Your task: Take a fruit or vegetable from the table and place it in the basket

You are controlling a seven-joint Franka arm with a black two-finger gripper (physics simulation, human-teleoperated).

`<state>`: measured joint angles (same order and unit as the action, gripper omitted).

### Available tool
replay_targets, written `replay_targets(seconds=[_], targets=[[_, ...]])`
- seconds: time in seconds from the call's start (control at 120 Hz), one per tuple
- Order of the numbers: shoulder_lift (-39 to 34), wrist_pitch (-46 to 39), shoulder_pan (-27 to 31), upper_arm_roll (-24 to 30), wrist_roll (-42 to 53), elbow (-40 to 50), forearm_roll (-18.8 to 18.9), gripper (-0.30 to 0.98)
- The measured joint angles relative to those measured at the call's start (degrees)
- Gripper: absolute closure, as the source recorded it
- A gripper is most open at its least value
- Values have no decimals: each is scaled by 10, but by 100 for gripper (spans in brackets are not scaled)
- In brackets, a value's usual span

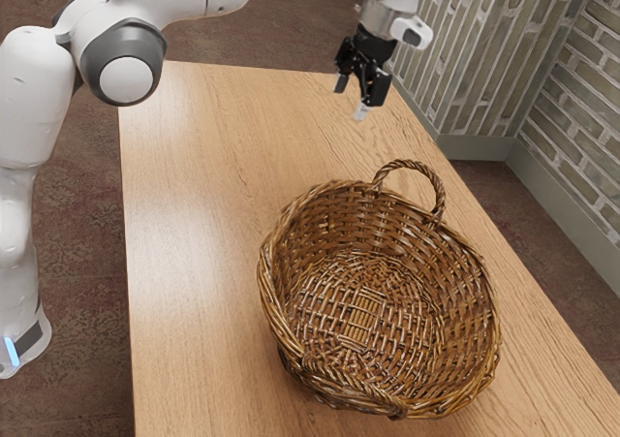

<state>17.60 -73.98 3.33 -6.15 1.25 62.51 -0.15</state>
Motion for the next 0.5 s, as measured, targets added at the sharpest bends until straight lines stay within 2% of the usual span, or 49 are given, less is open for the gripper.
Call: replay_targets(seconds=[0.267, 0.375, 0.417, 0.5], targets=[[0, -18, 0, 0, 2, 0, -1, 0], [-1, -18, 26, 3, -2, -2, -23, 0], [-26, -11, 20, 25, -3, -4, -22, 0], [-75, 13, 1, 129, 4, -4, 13, 0]])
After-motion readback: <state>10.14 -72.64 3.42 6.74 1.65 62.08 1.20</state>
